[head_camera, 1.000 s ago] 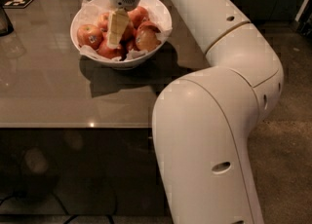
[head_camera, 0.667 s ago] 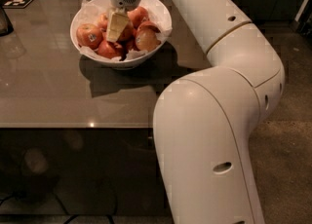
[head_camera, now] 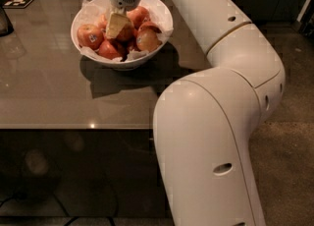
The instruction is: Pick apple from white bowl
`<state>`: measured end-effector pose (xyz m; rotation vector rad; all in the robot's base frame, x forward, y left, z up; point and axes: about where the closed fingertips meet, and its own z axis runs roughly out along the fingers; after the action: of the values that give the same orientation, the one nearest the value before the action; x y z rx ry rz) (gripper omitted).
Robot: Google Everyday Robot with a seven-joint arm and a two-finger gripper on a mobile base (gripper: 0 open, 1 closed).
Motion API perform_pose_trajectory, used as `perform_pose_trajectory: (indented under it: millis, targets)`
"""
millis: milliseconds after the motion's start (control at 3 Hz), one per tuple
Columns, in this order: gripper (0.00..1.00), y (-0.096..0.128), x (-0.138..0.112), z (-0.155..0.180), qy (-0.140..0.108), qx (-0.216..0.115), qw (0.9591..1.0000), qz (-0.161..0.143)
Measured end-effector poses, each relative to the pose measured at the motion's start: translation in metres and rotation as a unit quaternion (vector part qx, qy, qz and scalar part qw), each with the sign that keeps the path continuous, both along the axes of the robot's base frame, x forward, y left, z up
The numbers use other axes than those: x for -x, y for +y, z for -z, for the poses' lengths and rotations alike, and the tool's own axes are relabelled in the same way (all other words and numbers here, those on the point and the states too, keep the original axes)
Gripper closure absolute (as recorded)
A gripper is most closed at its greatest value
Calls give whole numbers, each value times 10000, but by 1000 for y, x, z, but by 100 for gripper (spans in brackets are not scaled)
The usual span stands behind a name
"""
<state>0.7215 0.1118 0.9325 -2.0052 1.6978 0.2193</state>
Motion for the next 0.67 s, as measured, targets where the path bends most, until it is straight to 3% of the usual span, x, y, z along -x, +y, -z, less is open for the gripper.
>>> perform_pose_trajectory:
  millis: [333,667]
  targets:
    - [100,0,0,0,1,-1,10000,3]
    - [100,-3,-6,4,99,-96,9996,231]
